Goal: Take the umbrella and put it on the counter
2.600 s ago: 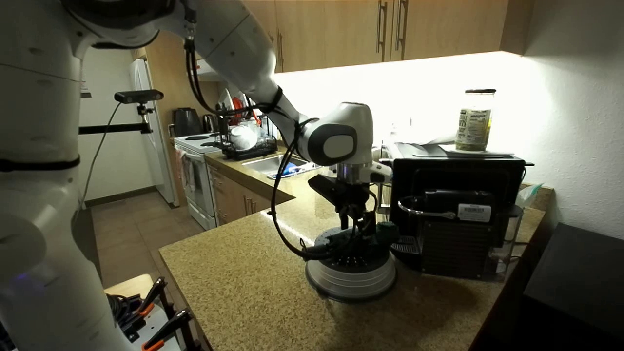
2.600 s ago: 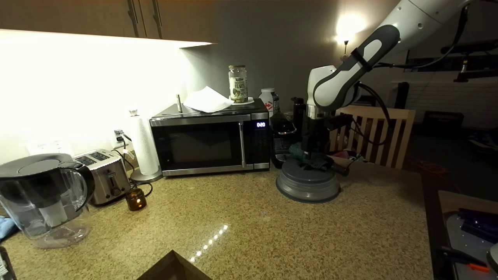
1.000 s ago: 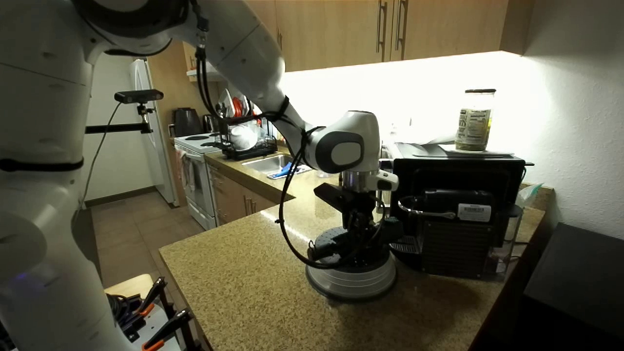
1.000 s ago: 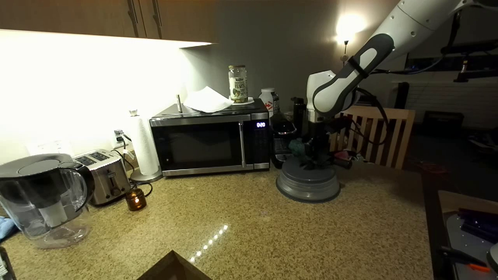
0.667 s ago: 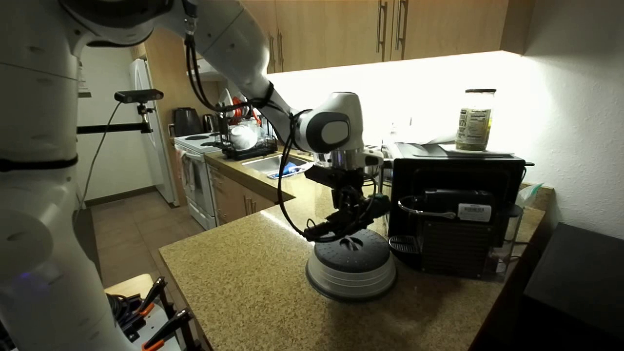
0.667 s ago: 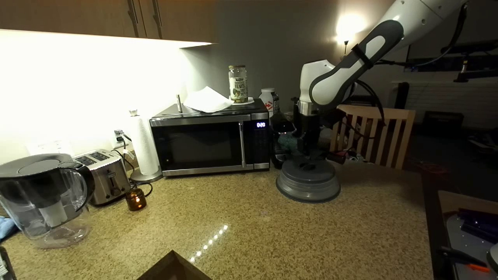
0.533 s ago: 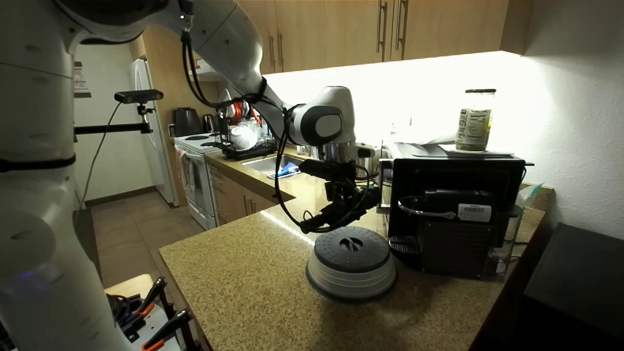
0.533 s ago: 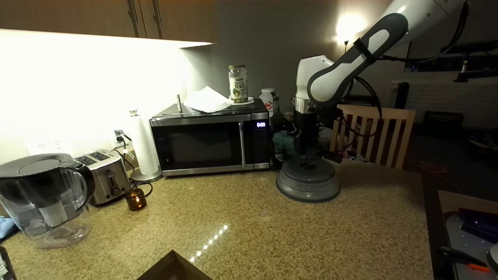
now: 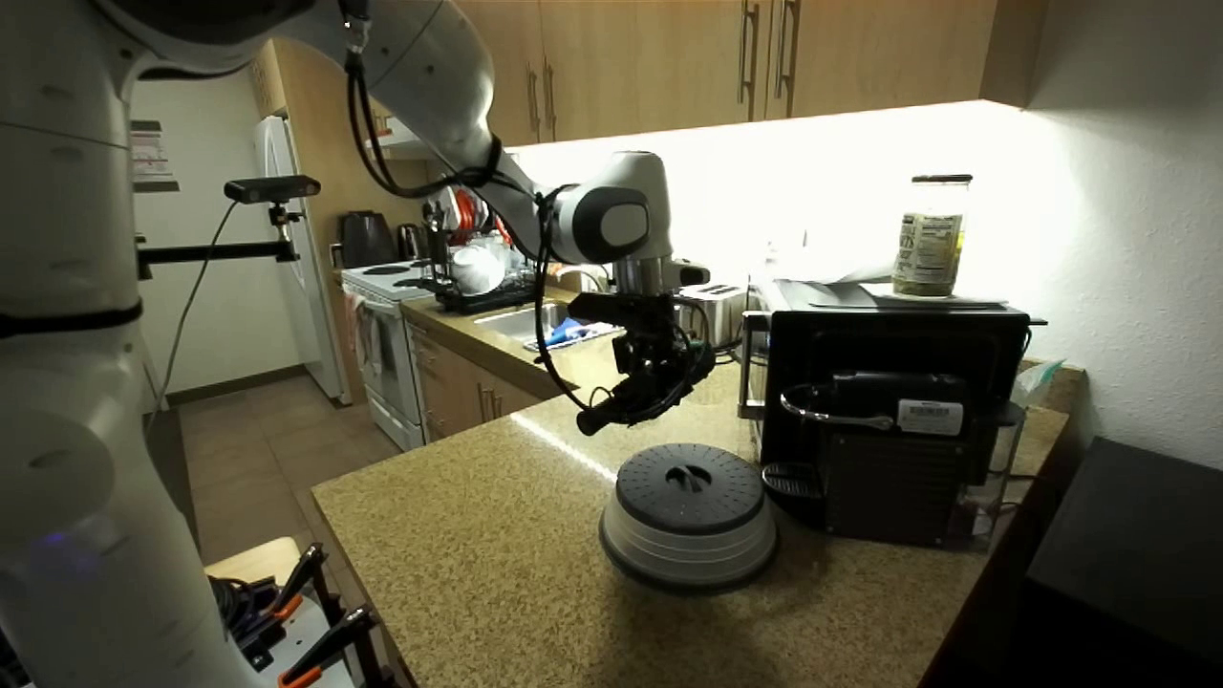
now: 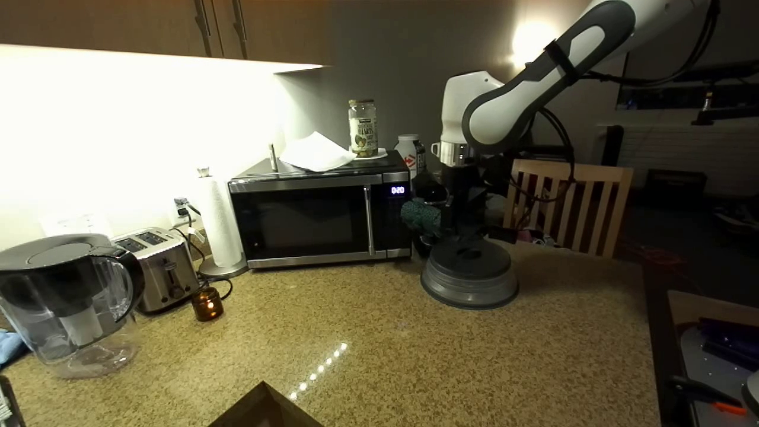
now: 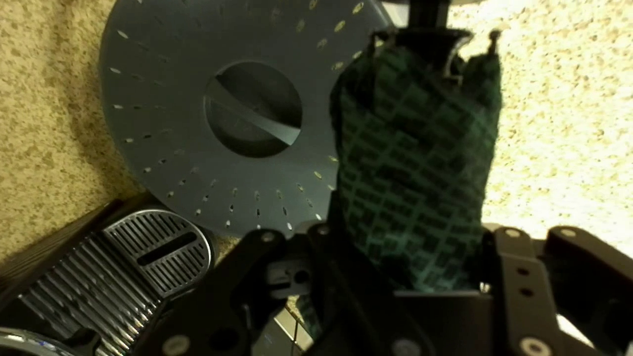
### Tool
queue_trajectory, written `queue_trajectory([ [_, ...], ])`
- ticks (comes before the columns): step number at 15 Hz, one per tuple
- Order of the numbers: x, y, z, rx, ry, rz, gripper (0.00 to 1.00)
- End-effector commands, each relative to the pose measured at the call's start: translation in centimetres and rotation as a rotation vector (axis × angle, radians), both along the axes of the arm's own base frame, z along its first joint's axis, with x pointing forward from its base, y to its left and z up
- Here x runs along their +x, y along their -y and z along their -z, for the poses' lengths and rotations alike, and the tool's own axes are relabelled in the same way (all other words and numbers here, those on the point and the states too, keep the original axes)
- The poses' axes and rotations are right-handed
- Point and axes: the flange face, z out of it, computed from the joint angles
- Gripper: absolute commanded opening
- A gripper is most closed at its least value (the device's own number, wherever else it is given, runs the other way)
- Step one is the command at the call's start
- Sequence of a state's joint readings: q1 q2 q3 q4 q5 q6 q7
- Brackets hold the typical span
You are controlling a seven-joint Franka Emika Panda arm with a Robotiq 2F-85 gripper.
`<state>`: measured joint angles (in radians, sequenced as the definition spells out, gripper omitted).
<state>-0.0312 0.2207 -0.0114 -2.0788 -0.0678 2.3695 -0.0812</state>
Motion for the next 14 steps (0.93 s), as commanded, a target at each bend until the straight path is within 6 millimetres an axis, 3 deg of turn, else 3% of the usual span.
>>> queue_trajectory([
  [1, -0.1, 0.2, -2.5, -0.010, -0.003, -0.095, 0.14],
  [8, 1.3, 3.4, -8.9, -0.067, 0.047, -0.139, 0.14],
  [14, 2.7, 5.0, -12.7, -0.092, 0.028, -0.113, 0.14],
])
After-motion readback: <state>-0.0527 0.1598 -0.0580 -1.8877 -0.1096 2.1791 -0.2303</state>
